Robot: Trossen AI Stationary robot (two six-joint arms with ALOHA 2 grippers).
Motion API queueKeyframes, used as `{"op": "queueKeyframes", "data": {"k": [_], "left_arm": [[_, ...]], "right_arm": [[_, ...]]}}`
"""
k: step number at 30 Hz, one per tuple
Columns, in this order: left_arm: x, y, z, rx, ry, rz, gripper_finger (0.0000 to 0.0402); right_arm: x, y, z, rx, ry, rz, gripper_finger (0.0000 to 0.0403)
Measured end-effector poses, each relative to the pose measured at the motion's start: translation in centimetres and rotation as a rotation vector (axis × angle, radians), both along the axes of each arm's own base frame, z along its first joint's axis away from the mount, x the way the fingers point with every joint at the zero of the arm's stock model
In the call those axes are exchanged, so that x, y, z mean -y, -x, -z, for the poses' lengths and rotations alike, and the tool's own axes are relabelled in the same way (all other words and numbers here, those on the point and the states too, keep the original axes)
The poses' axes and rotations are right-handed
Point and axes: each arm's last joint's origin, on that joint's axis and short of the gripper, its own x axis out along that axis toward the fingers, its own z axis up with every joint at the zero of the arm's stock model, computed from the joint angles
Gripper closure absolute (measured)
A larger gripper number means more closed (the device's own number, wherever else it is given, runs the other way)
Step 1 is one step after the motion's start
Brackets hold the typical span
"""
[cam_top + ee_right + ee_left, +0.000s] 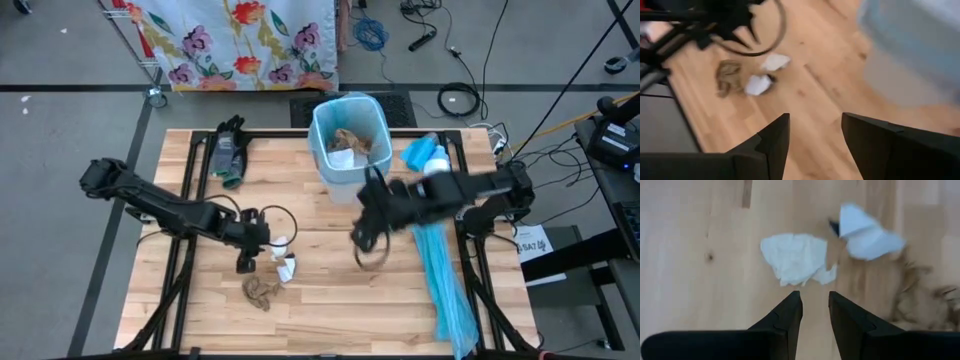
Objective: Place trash/remove bag and relplace
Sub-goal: Put the white napkin into the trash bin
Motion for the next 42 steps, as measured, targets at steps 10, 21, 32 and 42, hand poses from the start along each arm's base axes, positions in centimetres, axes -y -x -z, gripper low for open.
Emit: {"op": "queueKeyframes", "data": {"k": [10, 21, 32, 42], "left_arm": [[0.6, -2.7, 2.6, 0.023, -0.13, 0.144, 0.03], [-0.3, -4.9, 6.5, -0.064, -0.164, 0.11, 0.0302], [-0.3, -6.6, 2.7, -0.057, -0.189, -0.017, 0.0396], [-1.2, -8.5, -8.4, 0.051, -0.316, -0.083, 0.0399]], "right_arm": [[-11.0, 2.8, 2.5, 0.092, -0.028, 0.119, 0.0232], [-17.1, 4.0, 8.1, 0.04, 0.057, 0.278, 0.0232], [-15.2, 5.4, 12.1, -0.055, 0.146, 0.367, 0.0263], [-11.0, 8.8, 16.3, 0.044, 0.003, 0.325, 0.0306]]}}
